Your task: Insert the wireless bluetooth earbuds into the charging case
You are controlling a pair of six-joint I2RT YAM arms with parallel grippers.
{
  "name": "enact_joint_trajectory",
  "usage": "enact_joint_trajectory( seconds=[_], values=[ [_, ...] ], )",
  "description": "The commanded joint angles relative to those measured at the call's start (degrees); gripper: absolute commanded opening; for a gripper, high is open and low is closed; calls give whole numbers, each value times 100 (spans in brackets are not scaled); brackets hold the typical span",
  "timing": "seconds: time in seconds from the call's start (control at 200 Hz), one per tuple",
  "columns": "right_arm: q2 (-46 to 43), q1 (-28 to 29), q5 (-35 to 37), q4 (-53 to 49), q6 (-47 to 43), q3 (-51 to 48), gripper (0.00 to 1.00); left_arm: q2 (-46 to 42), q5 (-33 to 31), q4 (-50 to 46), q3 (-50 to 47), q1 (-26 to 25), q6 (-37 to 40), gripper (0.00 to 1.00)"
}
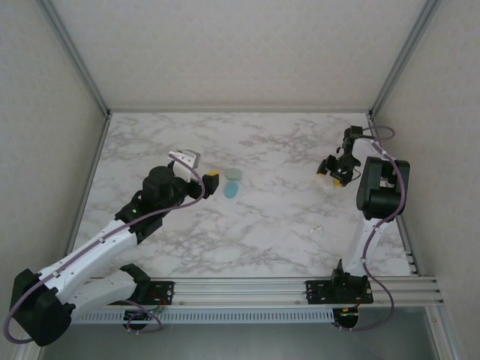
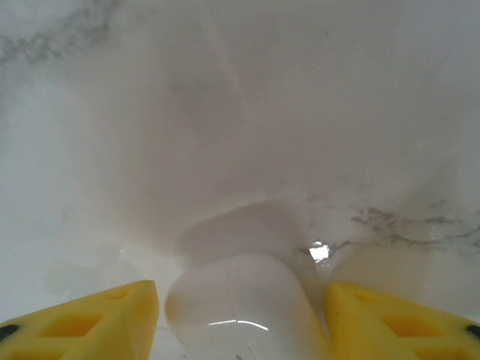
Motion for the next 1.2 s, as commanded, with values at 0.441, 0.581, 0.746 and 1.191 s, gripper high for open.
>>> enact_joint_trajectory(
  seconds=[0.441,0.581,0.746,1.191],
  values=[
    [-33,626,1506,-473,-688,-32,57,132,118,56,197,63,-46,89],
    [-32,676,1590,-470,-657,-101,53,86,71,12,168,72,-37,89],
    [-87,723,1608,-460,-661,-219,48,36,57,-31,191,78,-54,89],
    [-2560,1198,400,332,-403,-1269,41,909,-46,-727,1298,316,-1482,95]
  ],
)
